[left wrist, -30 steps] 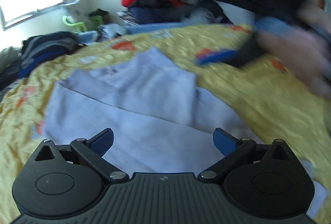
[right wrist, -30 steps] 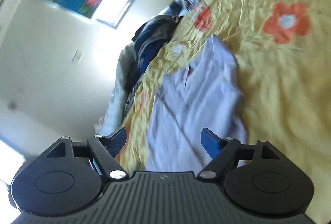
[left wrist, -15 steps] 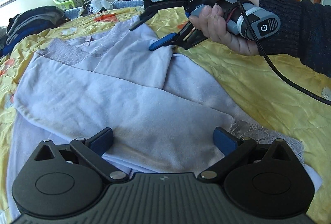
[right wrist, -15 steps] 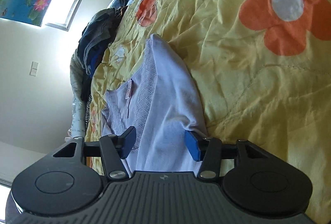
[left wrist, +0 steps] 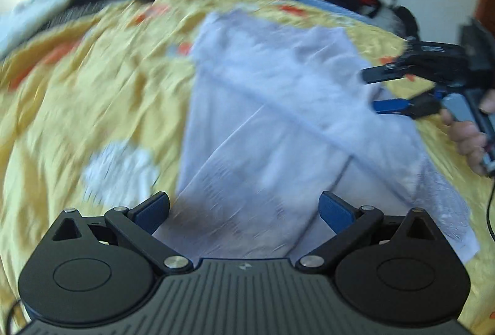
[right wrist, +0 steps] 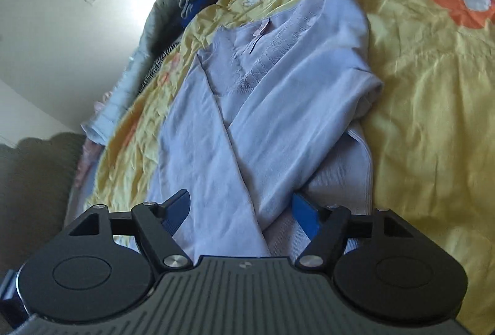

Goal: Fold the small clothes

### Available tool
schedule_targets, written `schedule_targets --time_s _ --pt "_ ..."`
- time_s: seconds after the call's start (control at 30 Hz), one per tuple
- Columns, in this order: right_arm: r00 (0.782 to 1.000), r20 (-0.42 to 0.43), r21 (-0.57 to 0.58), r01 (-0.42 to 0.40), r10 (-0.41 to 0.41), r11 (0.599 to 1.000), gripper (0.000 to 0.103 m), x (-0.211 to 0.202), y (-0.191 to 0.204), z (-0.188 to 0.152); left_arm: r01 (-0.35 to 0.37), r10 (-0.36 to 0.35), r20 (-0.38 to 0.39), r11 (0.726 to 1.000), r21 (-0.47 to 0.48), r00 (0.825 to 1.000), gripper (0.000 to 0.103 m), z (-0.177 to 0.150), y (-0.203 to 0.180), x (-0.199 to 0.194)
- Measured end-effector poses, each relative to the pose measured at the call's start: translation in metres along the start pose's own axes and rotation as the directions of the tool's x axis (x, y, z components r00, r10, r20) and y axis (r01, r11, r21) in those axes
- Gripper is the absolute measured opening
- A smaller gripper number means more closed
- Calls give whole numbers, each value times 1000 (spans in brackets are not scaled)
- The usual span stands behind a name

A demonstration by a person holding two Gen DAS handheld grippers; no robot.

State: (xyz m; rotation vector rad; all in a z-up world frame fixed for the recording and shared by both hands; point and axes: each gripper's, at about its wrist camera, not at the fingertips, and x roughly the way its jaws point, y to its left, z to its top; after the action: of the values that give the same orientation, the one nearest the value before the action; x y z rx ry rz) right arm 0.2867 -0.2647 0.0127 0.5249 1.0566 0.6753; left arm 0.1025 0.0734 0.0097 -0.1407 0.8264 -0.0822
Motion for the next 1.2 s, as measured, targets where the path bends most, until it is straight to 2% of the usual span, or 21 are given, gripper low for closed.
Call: schedule_targets --time_s 0.1,0.17,0.27,0.37,0.5,0.67,0.83,0.93,1.03,1.07,1.1,1.13,1.17,1.2 --pt "999 8 53 41 -42 998 74 -14 4 -3 -24 24 -9 997 -71 1000 103 -3 9 -7" --pt "999 28 -4 31 -31 1000 75 -32 17 -15 -32 32 -5 996 -86 999 103 -4 10 -14" --pt "999 36 -74 18 -15 997 79 -64 30 -45 -58 52 -49 992 -114 997 103 -10 15 -11" --pt "996 42 -73 86 -83 994 78 -94 21 -74 -78 74 -50 994 -80 996 103 -13 10 -12" --pt "984 39 32 174 -175 984 79 -119 -11 -102 -107 104 -56 993 -44 993 103 -13 3 -7" --pt "987 49 104 145 -151 984 79 -129 -27 -122 -115 113 -60 993 -33 992 103 -12 1 -6" --pt "990 20 85 141 -143 986 82 -129 -21 -129 -118 116 -68 993 -26 991 103 -14 1 -7" --pt "991 -15 55 136 -135 989 84 -127 -13 -132 -89 85 -82 995 -48 993 103 -14 4 -11" --pt "991 -26 52 133 -132 990 84 -130 -12 -136 14 -26 -84 989 -144 996 103 -15 19 -20" --pt "991 -27 57 132 -130 990 84 -131 -12 -137 68 -86 -81 977 -203 993 103 -15 28 -24" --pt "991 -27 62 131 -130 989 84 -132 -12 -138 129 -154 -72 953 -275 985 103 -16 39 -26" --pt "991 -27 64 130 -128 989 84 -133 -12 -139 194 -227 -54 915 -354 972 103 -18 51 -27" --pt "992 -26 68 127 -126 990 84 -133 -12 -140 256 -301 -34 861 -440 953 103 -21 64 -27" --pt "993 -26 77 121 -119 990 84 -134 -13 -141 320 -383 -9 784 -531 924 103 -25 79 -24"
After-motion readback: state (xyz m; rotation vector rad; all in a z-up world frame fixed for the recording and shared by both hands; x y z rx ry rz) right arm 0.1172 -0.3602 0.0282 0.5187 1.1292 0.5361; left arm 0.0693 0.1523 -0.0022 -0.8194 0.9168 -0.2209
